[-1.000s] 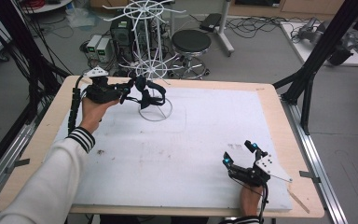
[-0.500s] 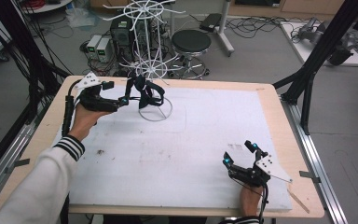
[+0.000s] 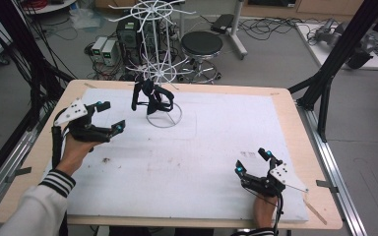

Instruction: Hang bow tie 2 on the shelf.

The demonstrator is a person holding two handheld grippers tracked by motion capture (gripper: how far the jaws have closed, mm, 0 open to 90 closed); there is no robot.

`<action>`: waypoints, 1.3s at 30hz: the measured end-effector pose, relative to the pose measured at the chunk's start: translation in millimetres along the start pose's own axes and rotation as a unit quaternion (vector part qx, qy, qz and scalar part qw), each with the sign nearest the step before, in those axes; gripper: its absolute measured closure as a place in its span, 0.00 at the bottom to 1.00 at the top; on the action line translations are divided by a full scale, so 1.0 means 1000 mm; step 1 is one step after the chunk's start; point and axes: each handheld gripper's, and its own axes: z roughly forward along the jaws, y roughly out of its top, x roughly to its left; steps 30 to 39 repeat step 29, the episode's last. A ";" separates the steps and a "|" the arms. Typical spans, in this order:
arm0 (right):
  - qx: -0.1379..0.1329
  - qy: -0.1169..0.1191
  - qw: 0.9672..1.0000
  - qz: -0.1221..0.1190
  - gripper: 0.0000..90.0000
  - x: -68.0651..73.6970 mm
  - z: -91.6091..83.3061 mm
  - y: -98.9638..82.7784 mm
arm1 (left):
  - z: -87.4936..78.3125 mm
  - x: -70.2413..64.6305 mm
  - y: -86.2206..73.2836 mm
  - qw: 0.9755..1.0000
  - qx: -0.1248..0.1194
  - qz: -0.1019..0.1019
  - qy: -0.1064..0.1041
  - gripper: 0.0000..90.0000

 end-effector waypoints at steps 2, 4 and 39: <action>0.001 0.000 1.000 0.002 0.08 0.000 0.000 0.000 | -0.010 -0.004 -0.008 1.000 -0.003 -0.001 0.008 0.08; 0.000 -0.001 1.000 0.001 0.08 -0.001 0.000 0.000 | -0.019 -0.007 -0.017 1.000 -0.006 -0.009 0.015 0.08; -0.001 0.000 1.000 0.000 0.08 0.000 0.000 0.000 | -0.053 -0.035 -0.091 0.996 -0.054 -0.035 0.064 0.08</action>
